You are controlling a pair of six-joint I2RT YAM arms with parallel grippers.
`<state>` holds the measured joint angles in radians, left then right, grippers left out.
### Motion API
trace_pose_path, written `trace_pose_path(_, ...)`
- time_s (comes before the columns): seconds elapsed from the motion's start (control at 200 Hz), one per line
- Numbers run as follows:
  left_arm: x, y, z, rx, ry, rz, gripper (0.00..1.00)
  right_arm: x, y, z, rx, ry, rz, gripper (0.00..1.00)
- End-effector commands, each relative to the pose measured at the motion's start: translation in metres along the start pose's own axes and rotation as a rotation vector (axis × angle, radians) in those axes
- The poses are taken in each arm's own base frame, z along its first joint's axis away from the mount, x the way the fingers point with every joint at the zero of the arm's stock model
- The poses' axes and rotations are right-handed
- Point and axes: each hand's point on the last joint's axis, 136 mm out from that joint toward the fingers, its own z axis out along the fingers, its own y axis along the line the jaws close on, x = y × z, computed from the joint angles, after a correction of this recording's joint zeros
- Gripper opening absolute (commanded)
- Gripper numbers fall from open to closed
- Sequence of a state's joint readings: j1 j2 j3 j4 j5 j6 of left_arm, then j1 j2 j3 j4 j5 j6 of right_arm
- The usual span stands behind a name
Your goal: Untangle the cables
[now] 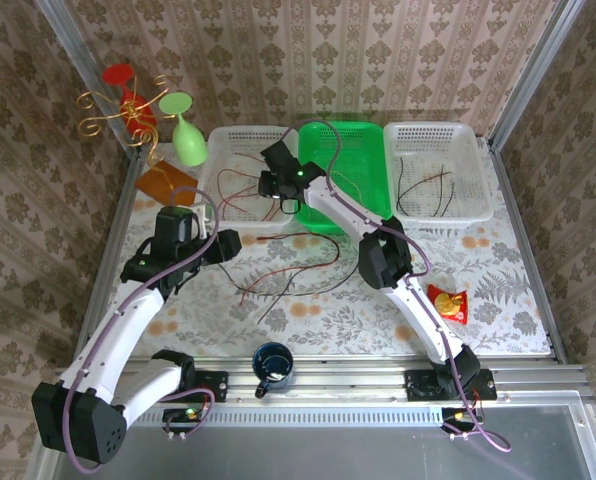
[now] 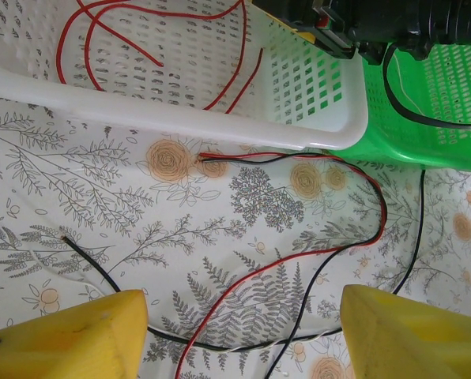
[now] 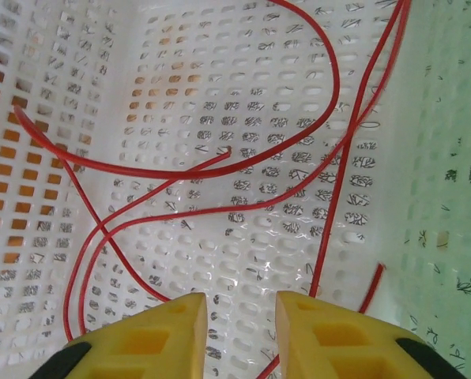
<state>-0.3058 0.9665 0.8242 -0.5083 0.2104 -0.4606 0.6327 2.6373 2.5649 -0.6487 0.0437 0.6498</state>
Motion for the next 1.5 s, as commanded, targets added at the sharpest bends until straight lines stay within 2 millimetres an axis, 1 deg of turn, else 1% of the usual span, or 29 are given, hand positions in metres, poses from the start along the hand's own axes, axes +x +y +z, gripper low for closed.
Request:
trace_pose_path(0.0,0.005,0.003,-0.002,-0.003,0.014,-0.015,0.66,-0.036,0.027,-0.052,-0.072,-0.067,-0.009,0.33)
trace_pose_path(0.09,0.005,0.002,-0.002,-0.003,0.014,-0.012,0.66,-0.043,0.033,-0.066,-0.088,-0.082,-0.017,0.35)
trace_pose_path(0.19,0.005,0.003,-0.002,-0.006,0.015,-0.006,0.66,-0.053,0.038,-0.088,-0.099,-0.101,-0.031,0.38)
trace_pose_path(0.29,0.005,0.000,-0.001,-0.003,0.007,0.008,0.66,-0.061,0.043,-0.116,-0.106,-0.117,-0.051,0.38)
trace_pose_path(0.365,0.006,-0.002,0.000,0.000,0.004,0.020,0.66,-0.065,0.041,-0.141,-0.094,-0.129,-0.055,0.38)
trace_pose_path(0.39,0.006,-0.003,0.000,0.001,0.004,0.025,0.66,-0.063,0.038,-0.147,-0.085,-0.127,-0.055,0.37)
trace_pose_path(0.395,0.006,-0.004,0.001,0.002,0.004,0.026,0.66,-0.065,0.039,-0.152,-0.087,-0.133,-0.054,0.37)
trace_pose_path(0.47,0.007,-0.007,0.003,0.005,0.005,0.042,0.66,-0.062,0.030,-0.172,-0.067,-0.145,-0.060,0.37)
trace_pose_path(0.525,0.008,-0.010,0.004,0.007,0.005,0.056,0.66,-0.061,0.023,-0.192,-0.058,-0.173,-0.061,0.36)
trace_pose_path(0.575,0.008,-0.012,0.006,0.008,0.007,0.070,0.66,-0.054,0.012,-0.205,-0.036,-0.186,-0.060,0.36)
trace_pose_path(0.585,0.008,-0.013,0.007,0.009,0.008,0.074,0.66,-0.055,0.011,-0.210,-0.037,-0.197,-0.059,0.36)
trace_pose_path(0.605,0.009,-0.013,0.008,0.010,0.010,0.079,0.66,-0.052,0.006,-0.216,-0.029,-0.203,-0.058,0.36)
trace_pose_path(0.62,0.009,-0.015,0.009,0.012,0.010,0.086,0.66,-0.046,0.000,-0.215,-0.014,-0.197,-0.058,0.36)
trace_pose_path(0.66,0.010,-0.018,0.010,0.018,0.010,0.099,0.66,-0.035,-0.014,-0.224,0.014,-0.203,-0.055,0.36)
trace_pose_path(0.705,0.011,-0.022,0.013,0.026,0.014,0.116,0.66,-0.027,-0.029,-0.238,0.041,-0.218,-0.044,0.36)
trace_pose_path(0.715,0.011,-0.022,0.014,0.026,0.016,0.120,0.66,-0.020,-0.036,-0.235,0.058,-0.206,-0.042,0.36)
trace_pose_path(0.725,0.011,-0.023,0.014,0.028,0.015,0.122,0.66,-0.019,-0.039,-0.240,0.063,-0.210,-0.038,0.36)
trace_pose_path(0.75,0.011,-0.025,0.016,0.029,0.016,0.130,0.66,-0.007,-0.051,-0.242,0.087,-0.196,-0.032,0.36)
trace_pose_path(0.785,0.012,-0.027,0.017,0.030,0.015,0.138,0.66,0.001,-0.063,-0.247,0.097,-0.207,-0.014,0.36)
trace_pose_path(0.85,0.008,-0.027,0.021,0.024,0.008,0.141,0.66,0.024,-0.091,-0.254,0.134,-0.180,0.022,0.36)
trace_pose_path(0.87,0.013,-0.035,0.023,0.041,0.021,0.160,0.66,0.031,-0.101,-0.256,0.149,-0.173,0.034,0.36)
trace_pose_path(0.955,0.013,-0.041,0.028,0.045,0.028,0.179,0.66,0.059,-0.136,-0.264,0.204,-0.152,0.085,0.36)
trace_pose_path(0.975,0.013,-0.042,0.030,0.046,0.032,0.184,0.66,0.068,-0.145,-0.261,0.225,-0.138,0.095,0.36)
trace_pose_path(0.985,0.013,-0.042,0.030,0.046,0.031,0.186,0.66,0.068,-0.147,-0.267,0.220,-0.150,0.103,0.36)
trace_pose_path(1.01,0.012,-0.044,0.032,0.048,0.032,0.190,0.66,0.075,-0.155,-0.270,0.230,-0.151,0.118,0.36)
trace_pose_path(1.12,0.013,-0.053,0.041,0.057,0.043,0.207,0.66,0.106,-0.193,-0.269,0.296,-0.127,0.214,0.36)
trace_pose_path(1.225,0.017,-0.062,0.051,0.063,0.063,0.223,0.66,0.127,-0.215,-0.265,0.335,-0.118,0.260,0.36)
trace_pose_path(1.335,0.019,-0.073,0.056,0.077,0.081,0.247,0.66,0.138,-0.232,-0.259,0.403,-0.114,0.242,0.37)
trace_pose_path(1.495,0.021,-0.079,0.060,0.080,0.098,0.263,0.66,0.152,-0.241,-0.240,0.441,-0.062,0.235,0.37)
